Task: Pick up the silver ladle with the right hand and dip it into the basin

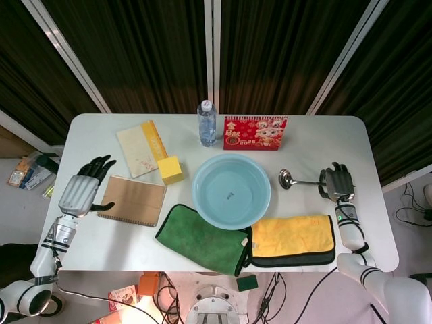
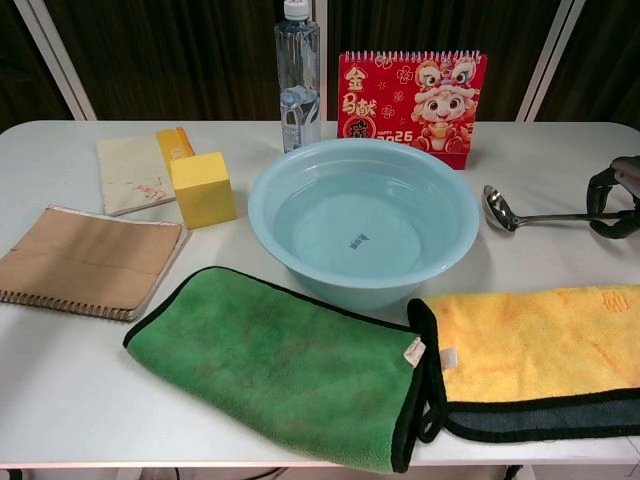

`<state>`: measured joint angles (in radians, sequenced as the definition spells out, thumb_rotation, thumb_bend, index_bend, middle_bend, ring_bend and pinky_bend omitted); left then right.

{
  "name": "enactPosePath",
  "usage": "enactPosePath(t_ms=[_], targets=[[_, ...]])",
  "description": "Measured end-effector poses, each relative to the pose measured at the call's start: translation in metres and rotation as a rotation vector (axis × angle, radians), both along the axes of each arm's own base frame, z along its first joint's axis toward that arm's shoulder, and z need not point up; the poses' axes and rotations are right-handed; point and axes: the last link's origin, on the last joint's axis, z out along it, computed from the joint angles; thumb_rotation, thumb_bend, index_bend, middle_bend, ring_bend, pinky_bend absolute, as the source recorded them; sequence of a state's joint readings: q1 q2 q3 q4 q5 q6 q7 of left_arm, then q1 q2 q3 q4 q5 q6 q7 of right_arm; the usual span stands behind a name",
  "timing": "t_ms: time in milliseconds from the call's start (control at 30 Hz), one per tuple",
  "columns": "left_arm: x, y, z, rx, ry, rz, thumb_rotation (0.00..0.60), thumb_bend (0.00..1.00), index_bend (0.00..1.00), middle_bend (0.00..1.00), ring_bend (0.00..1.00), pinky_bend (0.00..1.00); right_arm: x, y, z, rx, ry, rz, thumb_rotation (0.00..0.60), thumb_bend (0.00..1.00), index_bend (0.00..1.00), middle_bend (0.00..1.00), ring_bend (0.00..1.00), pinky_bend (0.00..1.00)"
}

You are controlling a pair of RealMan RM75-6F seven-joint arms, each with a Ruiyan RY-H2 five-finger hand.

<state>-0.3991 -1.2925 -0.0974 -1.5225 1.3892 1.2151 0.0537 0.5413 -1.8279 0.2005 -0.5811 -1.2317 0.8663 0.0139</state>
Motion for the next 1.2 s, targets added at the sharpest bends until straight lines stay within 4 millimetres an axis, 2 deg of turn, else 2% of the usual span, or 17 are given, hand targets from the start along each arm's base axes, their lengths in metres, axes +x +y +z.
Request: enactPosePath(t_ms=[400, 767, 1067, 1200], targets=[[0.002, 0.000, -0.002, -0.010, 0.002, 0.004, 0.600, 0.04, 0.11, 0.02, 0.02, 0.18, 0.000, 0.003, 0.009, -0.041, -0.177, -0.030, 0.600, 0.50, 0.80, 0.47, 0.27, 0.58], [0.001, -0.001, 0.000, -0.008, 0.000, 0.004, 0.600, 0.04, 0.11, 0.01, 0.02, 0.18, 0.002, 0.004, 0.017, -0.059, -0.258, -0.043, 0.600, 0.54, 0.80, 0.51, 0.57, 0.82], [0.003, -0.001, 0.001, -0.006, -0.001, 0.001, 0.600, 0.04, 0.11, 0.01, 0.03, 0.18, 0.005, 0.004, 0.020, -0.077, -0.278, -0.032, 0.600, 0.54, 0.79, 0.54, 0.73, 0.90], [0.003, -0.001, 0.001, -0.005, -0.001, 0.001, 0.600, 0.04, 0.11, 0.01, 0.02, 0.18, 0.005, 0.004, 0.022, -0.089, -0.287, -0.027, 0.600, 0.54, 0.79, 0.56, 0.76, 0.91]])
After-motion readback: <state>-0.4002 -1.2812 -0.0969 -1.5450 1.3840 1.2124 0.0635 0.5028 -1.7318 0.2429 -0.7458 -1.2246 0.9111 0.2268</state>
